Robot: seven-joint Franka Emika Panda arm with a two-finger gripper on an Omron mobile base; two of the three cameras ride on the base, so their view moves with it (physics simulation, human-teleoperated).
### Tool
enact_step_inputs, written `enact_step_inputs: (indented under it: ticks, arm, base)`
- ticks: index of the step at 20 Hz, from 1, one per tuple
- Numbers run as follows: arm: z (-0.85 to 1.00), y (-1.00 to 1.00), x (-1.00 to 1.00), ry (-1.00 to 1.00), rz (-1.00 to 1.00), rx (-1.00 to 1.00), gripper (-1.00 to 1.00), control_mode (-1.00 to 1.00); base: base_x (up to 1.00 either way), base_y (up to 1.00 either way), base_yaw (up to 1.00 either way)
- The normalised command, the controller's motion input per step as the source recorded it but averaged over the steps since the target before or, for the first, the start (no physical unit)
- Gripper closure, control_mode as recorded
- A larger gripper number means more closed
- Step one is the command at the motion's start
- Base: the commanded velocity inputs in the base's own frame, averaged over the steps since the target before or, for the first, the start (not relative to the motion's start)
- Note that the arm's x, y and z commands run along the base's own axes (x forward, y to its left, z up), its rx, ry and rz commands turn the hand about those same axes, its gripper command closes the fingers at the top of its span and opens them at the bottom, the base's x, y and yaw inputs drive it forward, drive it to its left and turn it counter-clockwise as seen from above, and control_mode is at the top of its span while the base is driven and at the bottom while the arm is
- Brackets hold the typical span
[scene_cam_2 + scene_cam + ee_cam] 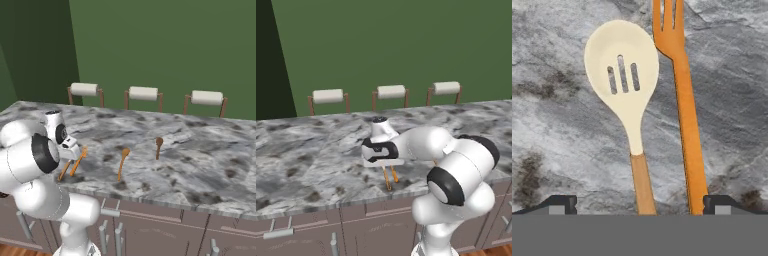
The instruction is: Organize the utensils by type. Pick up the wooden spoons from the counter and place them in the open cabinet. Then pick up the metallic utensils from the counter and place them in the open drawer.
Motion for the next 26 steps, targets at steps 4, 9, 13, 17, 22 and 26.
enact_step_inputs:
  ticks: [4,9,13,17,22,26]
  arm:
    - [-0.20,0.10,0.23,0.00,0.00,0.00,-1.00,-1.00]
    - [-0.17,0.14,0.17,0.00,0.00,0.00,-1.00,-1.00]
    - [-0.25,0.05,0.12,0.00,0.00,-0.05,-1.00,-1.00]
    - [-0.27,0.00,0.08,0.00,0.00,-0.06,-1.00,-1.00]
    - [-0.24,0.00,0.11,0.00,0.00,-0.03,-1.00,-1.00]
    - [-0.17,0.00,0.12,0.00,0.00,0.00,-1.00,-1.00]
  base:
    - [0.00,0.00,0.00]
    - [0.00,0.00,0.00]
    - [0.00,0.00,0.00]
    - [0.00,0.00,0.00]
    - [0.00,0.00,0.00]
    - [0.00,0.00,0.00]
